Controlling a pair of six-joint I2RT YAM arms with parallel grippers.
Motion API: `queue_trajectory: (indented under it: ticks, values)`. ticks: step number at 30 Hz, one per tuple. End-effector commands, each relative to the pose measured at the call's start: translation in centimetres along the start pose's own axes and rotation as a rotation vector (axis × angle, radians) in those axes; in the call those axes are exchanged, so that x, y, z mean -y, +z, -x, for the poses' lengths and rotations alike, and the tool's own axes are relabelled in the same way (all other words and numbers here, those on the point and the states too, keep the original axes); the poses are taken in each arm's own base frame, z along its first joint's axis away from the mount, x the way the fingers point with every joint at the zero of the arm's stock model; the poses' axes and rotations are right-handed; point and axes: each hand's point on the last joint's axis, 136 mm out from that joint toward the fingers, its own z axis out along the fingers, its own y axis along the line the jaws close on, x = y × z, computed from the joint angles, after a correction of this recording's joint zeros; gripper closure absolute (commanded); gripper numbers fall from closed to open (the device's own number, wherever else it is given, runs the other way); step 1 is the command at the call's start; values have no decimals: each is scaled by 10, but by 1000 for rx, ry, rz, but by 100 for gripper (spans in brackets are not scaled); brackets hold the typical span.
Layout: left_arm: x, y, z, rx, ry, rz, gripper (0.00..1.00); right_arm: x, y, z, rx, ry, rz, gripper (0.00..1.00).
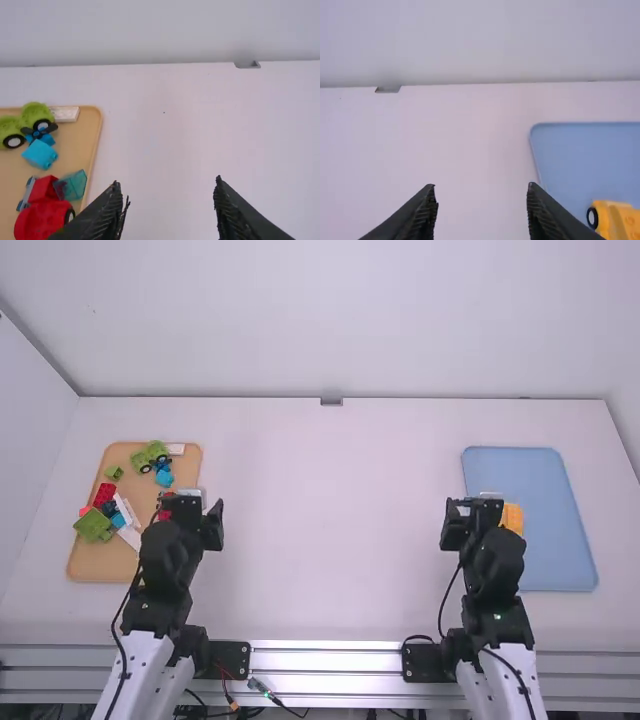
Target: Assemble lego blocks to make yellow taxi
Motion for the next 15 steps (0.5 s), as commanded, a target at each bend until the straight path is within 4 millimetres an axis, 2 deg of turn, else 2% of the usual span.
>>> queue_trajectory:
  ticks: [1,11,15]
  values:
    - [-2,-2,-13,6,5,10,60,1,-2,-14,2,8,-6,61]
    - [-3,-2,-66,7,5,10,80,1,-2,-67,2,8,-6,81]
    - [-2,-6,-51,77,5,10,87,1,-5,-56,61,7,-7,88]
